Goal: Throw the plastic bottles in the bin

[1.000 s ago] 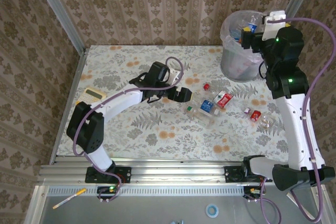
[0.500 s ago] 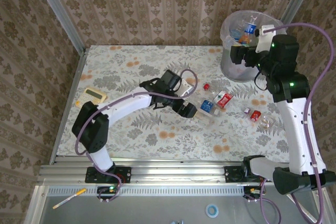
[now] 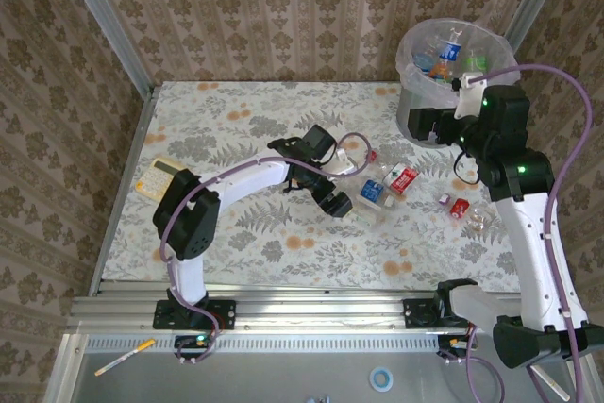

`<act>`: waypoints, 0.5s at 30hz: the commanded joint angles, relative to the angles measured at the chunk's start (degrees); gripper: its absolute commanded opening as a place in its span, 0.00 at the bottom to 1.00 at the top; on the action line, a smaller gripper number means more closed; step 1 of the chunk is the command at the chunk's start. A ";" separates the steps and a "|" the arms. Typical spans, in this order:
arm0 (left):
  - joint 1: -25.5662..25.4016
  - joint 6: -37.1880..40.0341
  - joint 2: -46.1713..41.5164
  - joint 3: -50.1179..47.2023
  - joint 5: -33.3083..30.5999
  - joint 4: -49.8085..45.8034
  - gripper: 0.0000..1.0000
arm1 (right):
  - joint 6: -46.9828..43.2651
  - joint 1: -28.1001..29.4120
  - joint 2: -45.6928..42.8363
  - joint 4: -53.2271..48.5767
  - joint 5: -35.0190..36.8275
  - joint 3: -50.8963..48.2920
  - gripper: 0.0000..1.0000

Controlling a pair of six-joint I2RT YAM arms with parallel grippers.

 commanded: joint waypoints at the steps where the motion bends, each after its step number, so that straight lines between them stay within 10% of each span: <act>1: -0.29 11.64 0.59 1.41 -1.21 -2.55 1.00 | 1.79 -0.08 -1.75 -1.46 -2.39 -1.73 1.00; 15: 0.46 32.95 6.25 4.52 -6.23 -4.83 1.00 | 1.60 -0.08 -5.24 -4.09 -2.40 -3.24 1.00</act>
